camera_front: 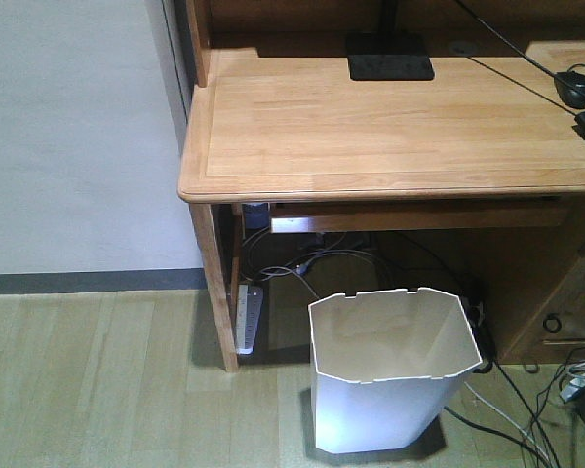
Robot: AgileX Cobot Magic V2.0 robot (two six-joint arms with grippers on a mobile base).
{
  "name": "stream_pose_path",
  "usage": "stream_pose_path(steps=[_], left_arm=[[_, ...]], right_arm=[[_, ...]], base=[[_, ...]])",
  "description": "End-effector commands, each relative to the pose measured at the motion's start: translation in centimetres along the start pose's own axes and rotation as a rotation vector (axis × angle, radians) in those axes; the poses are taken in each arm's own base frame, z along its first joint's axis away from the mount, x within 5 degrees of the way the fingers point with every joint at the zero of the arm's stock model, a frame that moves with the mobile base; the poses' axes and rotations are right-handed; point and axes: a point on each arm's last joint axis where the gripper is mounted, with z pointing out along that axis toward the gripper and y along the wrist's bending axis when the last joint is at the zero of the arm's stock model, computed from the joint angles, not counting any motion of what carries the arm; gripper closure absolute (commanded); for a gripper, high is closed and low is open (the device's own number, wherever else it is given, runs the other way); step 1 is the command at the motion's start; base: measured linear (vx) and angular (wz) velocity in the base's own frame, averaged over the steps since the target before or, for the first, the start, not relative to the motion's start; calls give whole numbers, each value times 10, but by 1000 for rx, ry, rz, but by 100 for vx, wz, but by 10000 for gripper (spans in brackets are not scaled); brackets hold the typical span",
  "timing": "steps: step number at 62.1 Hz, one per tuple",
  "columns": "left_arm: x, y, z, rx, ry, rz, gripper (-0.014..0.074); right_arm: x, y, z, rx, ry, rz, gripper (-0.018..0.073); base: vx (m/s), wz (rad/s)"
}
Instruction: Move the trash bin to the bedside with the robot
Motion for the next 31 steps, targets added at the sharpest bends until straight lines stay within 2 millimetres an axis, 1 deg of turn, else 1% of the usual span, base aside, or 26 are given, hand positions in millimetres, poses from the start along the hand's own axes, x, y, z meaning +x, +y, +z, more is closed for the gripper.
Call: stream_pose_path(steps=[1,31], left_arm=[[2,-2,2,12,-55,-11,602],[2,-2,2,12,-55,-11,602]], right_arm=[[-1,0,0,6,-67,-9,570],[-2,0,0,6,-69,-9,570]], base=[[0,0],[0,0]])
